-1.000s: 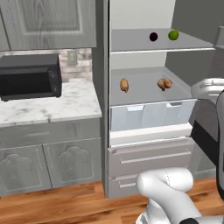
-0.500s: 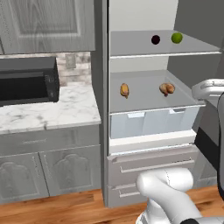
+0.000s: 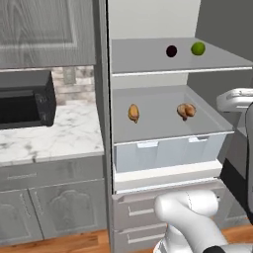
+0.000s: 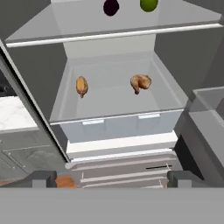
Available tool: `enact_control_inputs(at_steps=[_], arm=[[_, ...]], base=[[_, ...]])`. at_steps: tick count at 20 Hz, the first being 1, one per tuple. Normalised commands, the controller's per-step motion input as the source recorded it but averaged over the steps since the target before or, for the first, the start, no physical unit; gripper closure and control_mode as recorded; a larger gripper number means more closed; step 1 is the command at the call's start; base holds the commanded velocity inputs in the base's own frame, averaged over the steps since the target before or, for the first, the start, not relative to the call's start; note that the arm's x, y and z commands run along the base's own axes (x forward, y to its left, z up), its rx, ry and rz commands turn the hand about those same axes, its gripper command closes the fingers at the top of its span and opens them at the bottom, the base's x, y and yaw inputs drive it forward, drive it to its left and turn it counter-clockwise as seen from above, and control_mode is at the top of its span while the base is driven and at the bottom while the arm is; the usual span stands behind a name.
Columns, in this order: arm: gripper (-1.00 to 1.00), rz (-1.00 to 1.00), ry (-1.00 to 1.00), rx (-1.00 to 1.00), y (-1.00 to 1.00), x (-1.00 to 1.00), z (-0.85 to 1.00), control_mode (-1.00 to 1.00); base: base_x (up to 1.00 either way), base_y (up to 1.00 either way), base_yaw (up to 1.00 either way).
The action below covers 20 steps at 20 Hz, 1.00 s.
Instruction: Gather the lime and eggplant from the fridge and place them on a tray on the dining counter. Then gather the chicken drumsticks from the fridge and place them on the other tray.
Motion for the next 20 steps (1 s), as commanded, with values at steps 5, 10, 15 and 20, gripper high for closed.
enact_control_inputs(at_steps=[5,10,15,20], arm=[[-1.00,0.00,0.00,0.00,0.00,0.00,0.00,1.00],[-1.00,0.00,0.00,0.00,0.00,0.00,0.00,1.00],[-1.00,0.00,0.00,0.00,0.00,0.00,0.00,1.00],[-1.00,0.00,0.00,0.00,0.00,0.00,0.00,1.00]], base=[[0.47,-0.25,0.00],[0.47,-0.25,0.00],[0.30,-0.25,0.00],[0.31,-0.33,0.00]])
